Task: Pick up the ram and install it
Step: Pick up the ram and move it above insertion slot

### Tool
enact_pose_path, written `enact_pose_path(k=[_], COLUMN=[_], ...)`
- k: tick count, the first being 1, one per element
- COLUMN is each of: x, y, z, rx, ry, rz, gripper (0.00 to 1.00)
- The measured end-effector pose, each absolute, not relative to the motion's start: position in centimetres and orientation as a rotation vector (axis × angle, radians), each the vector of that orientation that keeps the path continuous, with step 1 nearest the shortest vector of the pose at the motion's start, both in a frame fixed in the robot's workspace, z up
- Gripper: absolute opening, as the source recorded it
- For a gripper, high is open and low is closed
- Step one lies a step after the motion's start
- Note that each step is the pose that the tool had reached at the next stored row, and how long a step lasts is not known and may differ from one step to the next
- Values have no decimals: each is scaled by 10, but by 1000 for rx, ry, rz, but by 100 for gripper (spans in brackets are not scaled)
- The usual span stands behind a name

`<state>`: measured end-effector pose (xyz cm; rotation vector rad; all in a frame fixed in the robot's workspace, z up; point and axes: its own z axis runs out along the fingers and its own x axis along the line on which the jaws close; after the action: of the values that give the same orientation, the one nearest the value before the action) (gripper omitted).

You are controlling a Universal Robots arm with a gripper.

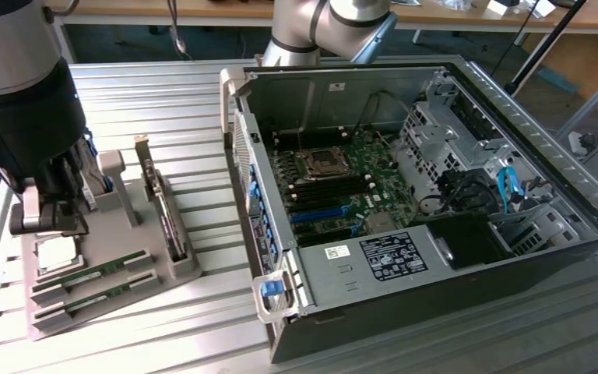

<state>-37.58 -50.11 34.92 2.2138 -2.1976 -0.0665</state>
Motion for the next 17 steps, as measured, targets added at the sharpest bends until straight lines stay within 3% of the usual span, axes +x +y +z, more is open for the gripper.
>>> enact_pose_path(k=[17], x=[-376], y=[-507], z=[332], rx=[2214], ry=[-2198], rz=[-67], gripper=[30])
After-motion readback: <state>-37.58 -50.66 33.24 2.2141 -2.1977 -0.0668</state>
